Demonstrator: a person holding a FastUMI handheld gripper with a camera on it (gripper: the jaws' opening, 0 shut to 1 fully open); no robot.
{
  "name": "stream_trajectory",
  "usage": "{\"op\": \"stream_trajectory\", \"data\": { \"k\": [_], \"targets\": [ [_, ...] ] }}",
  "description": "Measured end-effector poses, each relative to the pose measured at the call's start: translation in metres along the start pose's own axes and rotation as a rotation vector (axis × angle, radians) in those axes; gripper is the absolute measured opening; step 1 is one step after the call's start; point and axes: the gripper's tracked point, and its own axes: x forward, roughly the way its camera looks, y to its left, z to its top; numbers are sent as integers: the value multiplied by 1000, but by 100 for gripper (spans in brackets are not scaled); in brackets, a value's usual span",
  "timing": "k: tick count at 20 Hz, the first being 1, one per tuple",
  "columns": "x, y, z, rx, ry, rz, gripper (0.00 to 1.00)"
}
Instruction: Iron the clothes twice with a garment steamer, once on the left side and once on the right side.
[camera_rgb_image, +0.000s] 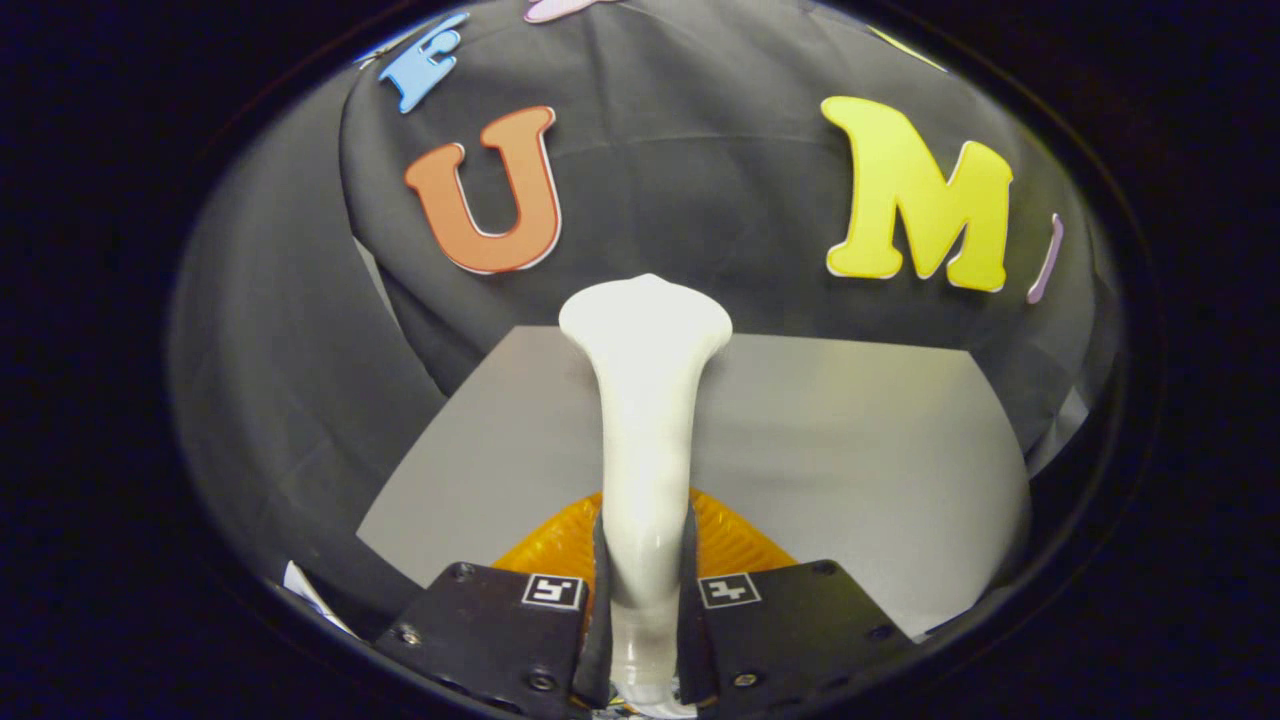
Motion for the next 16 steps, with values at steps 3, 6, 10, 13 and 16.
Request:
{"op": "stream_trajectory", "data": {
  "k": [3,6,10,13,16],
  "targets": [
    [-27,0,2,15,-32,55,29],
    [-60,-12,13,16,-96,80,28],
    [-111,-20,28,-4,-195,129,28],
    [-149,-30,36,-18,-271,143,29],
    [-186,-41,39,-29,-335,152,28]
  ]
}}
